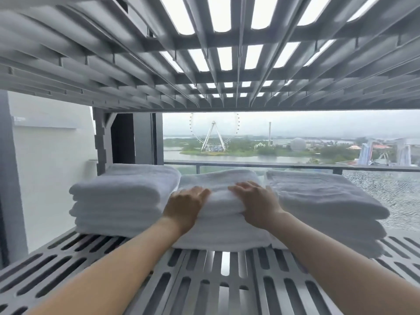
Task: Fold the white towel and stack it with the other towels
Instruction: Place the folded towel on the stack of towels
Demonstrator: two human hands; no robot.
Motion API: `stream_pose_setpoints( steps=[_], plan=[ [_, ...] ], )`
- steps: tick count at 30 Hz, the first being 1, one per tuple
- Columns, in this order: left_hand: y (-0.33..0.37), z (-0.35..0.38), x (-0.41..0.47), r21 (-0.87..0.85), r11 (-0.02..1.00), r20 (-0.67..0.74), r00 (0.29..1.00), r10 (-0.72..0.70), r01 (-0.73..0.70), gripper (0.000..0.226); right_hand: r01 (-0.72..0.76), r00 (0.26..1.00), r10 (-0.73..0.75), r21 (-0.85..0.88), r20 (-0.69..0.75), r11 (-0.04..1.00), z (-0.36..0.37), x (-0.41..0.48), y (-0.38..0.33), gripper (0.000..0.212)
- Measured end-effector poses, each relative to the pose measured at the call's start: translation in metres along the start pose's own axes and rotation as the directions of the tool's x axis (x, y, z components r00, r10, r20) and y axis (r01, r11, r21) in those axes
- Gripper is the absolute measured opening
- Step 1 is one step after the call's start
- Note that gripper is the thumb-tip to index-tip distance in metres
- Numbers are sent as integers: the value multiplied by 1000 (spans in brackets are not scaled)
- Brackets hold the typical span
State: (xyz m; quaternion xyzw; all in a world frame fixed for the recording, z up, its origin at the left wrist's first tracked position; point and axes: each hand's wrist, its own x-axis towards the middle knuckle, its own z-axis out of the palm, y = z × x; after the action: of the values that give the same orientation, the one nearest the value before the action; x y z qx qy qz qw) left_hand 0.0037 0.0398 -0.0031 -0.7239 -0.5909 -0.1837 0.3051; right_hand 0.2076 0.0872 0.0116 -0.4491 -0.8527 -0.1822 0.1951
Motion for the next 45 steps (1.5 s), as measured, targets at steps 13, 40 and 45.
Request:
stream_pose_setpoints(
  steps=[13,40,45],
  plan=[
    [-12,12,20,132,983,-37,990,136,-130,60,83,993,-93,-123,-72,989,0,15,16,59],
    [-7,-14,51,-421,893,533,840,103,158,51,-78,974,-6,363,227,928,-10,87,23,39],
    [4,-3,76,-416,881,495,869,13,224,45,-37,947,18,52,322,998,31,90,19,52]
  ],
)
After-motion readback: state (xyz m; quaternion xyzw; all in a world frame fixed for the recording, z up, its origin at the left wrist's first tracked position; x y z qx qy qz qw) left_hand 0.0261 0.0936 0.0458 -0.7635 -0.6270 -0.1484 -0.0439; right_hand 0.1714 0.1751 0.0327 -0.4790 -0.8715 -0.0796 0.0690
